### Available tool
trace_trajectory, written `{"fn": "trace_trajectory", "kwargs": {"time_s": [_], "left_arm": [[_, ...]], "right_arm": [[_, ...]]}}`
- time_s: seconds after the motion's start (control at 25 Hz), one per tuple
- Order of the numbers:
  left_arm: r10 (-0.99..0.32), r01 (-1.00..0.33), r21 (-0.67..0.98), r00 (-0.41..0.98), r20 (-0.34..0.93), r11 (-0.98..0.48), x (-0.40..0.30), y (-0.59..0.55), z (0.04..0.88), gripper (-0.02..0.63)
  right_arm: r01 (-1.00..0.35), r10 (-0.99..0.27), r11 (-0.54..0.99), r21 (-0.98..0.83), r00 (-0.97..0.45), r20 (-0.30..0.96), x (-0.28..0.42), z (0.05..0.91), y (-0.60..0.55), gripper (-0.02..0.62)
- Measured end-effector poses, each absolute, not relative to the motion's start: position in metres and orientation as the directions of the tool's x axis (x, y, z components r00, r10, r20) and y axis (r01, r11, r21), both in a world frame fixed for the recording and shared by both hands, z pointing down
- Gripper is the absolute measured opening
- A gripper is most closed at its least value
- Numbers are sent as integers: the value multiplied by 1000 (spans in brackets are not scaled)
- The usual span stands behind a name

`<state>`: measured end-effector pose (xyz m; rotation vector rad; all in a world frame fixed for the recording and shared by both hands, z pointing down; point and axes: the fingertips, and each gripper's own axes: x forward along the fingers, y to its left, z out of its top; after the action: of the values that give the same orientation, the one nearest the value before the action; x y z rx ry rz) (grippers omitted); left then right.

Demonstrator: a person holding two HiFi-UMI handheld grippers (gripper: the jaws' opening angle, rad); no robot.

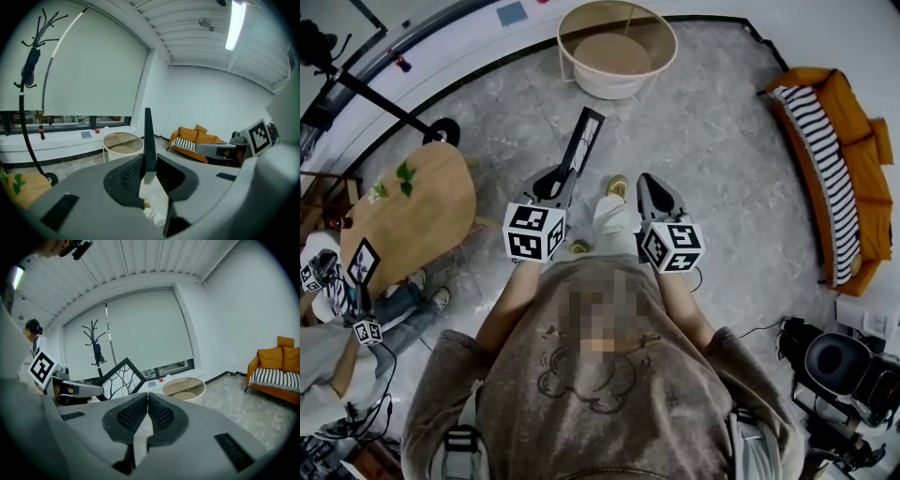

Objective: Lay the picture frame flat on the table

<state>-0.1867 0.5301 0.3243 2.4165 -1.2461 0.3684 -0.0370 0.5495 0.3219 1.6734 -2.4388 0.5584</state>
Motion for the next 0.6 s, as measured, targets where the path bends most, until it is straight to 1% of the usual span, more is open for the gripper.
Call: {"fn": "trace_trajectory", "kwargs": {"time_s": [0.6], "left_arm": [[-694,-806,240,589,414,-541,-169,470,339,81]], "right_arm": [[-927,-880,292,-236,-357,314,-27,335,488,20]]}}
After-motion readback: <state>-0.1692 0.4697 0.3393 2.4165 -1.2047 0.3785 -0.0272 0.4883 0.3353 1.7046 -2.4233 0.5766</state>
